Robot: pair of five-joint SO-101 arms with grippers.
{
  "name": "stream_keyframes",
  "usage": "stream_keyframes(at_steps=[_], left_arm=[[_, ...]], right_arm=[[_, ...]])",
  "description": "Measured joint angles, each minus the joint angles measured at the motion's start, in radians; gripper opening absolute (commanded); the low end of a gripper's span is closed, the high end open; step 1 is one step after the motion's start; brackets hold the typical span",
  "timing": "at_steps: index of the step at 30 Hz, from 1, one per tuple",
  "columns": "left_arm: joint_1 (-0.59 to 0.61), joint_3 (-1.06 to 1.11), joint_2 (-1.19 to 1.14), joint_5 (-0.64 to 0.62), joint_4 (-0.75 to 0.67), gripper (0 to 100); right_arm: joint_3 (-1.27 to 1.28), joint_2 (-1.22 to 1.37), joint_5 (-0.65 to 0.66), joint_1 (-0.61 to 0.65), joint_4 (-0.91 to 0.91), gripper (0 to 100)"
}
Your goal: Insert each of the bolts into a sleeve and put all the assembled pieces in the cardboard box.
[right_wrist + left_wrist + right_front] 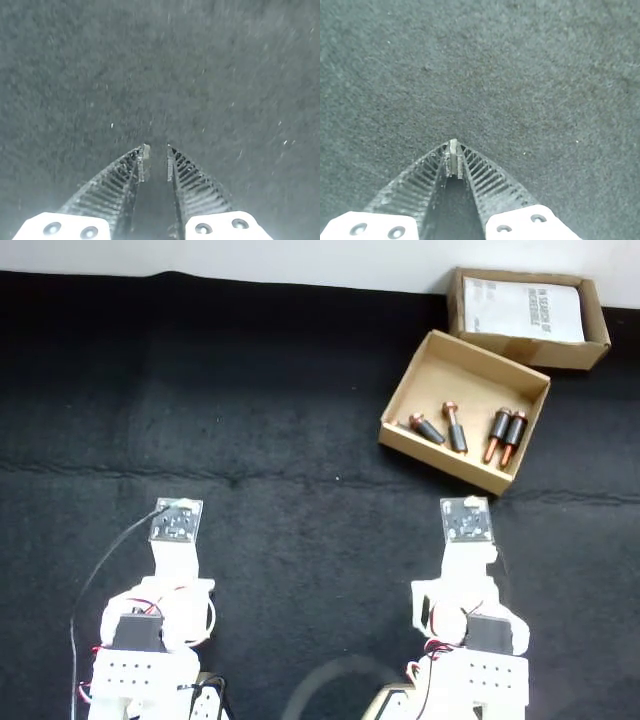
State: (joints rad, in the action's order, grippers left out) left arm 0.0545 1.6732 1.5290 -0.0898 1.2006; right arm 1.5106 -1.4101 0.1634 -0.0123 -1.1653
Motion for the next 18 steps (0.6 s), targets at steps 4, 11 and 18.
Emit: stream_keyframes(at_steps=[4,11,18], left_arm=[[0.0,0.0,0.0,0.0,0.008,1],[0.0,0.0,0.0,0.0,0.009,1],[0.0,0.0,0.0,0.0,0.009,1]], right_arm=[[0.015,0.0,0.0,0.002,-0.014,5.1],[0.14,-0.014,0.0,-0.003,0.046,5.1],[0.146,-0.043,0.0,-0.003,0.048,5.1]])
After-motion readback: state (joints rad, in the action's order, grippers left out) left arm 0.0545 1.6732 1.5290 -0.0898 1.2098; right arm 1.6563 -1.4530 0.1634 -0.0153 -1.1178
